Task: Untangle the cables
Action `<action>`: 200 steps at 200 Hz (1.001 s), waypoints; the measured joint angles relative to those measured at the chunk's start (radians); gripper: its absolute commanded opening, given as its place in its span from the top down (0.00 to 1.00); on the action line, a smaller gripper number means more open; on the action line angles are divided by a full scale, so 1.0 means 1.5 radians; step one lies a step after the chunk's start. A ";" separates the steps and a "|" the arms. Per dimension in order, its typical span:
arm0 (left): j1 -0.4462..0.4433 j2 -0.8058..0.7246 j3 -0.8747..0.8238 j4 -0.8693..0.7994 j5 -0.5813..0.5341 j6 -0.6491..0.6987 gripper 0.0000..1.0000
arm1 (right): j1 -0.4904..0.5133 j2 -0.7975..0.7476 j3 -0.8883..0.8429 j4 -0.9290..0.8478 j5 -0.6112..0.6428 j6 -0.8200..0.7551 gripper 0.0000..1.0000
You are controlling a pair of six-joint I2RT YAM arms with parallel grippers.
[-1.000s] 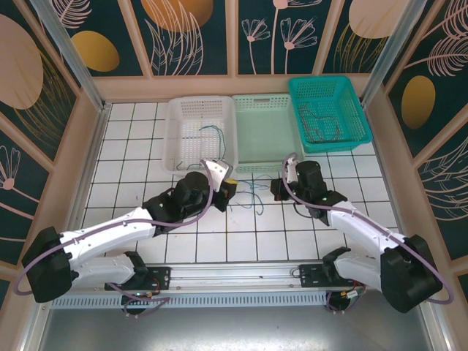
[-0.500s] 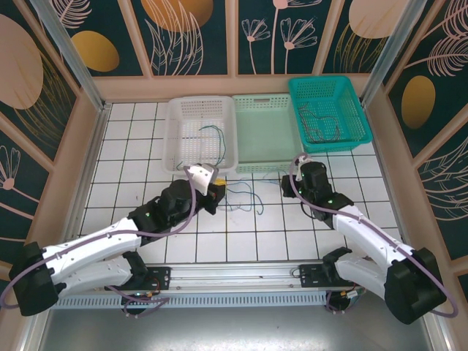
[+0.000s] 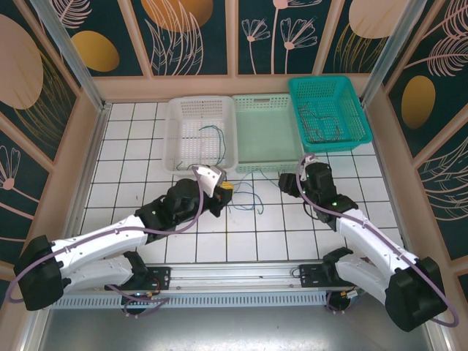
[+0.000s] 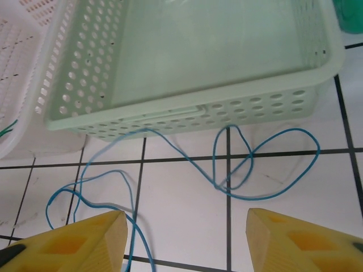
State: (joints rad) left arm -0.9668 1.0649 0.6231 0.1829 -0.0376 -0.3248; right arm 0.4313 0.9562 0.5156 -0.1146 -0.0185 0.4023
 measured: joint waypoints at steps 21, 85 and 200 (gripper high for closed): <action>0.000 0.034 0.000 0.004 0.014 -0.002 0.78 | -0.011 0.000 0.000 -0.013 0.003 0.001 0.41; 0.000 0.220 0.079 -0.040 0.007 -0.011 0.66 | -0.017 0.021 -0.007 -0.002 -0.014 0.016 0.38; 0.042 0.236 0.077 -0.035 -0.010 -0.064 0.49 | 0.130 0.007 -0.089 0.038 -0.176 -0.015 0.48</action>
State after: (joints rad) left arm -0.9035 1.4185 0.7387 0.1307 -0.0525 -0.4213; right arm 0.6262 0.9672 0.3817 -0.0570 -0.2825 0.3798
